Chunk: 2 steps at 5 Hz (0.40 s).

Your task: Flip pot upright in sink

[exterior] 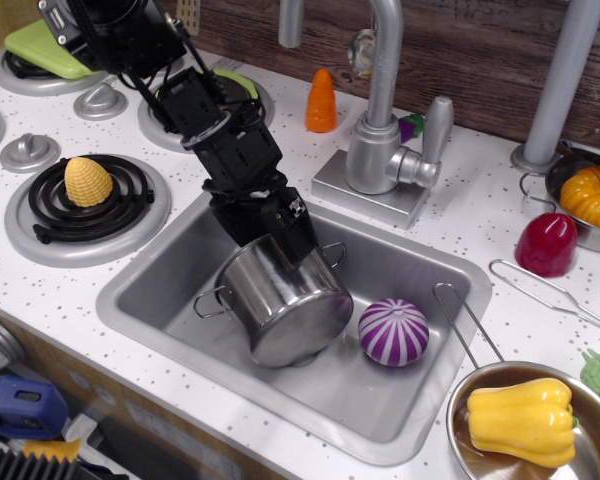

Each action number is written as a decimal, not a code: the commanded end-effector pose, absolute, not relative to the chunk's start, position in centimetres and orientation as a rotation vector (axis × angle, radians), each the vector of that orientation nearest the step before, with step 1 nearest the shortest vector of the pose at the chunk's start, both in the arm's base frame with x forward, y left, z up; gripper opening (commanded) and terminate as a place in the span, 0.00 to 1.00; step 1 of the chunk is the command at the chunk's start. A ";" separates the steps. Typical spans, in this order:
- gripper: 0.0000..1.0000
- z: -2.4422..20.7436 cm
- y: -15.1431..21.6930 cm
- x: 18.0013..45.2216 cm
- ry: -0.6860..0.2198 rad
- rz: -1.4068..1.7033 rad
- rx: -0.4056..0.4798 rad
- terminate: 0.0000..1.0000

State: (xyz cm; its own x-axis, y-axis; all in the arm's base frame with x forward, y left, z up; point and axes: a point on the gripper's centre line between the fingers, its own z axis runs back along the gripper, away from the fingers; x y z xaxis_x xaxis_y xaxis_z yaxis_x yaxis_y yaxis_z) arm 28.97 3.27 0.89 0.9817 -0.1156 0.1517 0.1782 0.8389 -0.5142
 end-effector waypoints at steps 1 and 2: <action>1.00 1.6 3.1 29.5 -0.132 -0.097 -0.647 0.00; 1.00 1.4 2.9 29.5 -0.119 -0.026 -0.777 0.00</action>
State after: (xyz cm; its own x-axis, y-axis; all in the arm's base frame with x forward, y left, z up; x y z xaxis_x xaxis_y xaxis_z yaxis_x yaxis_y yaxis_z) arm 29.05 2.30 0.62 0.9959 0.0551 0.0719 0.0145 0.6866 -0.7269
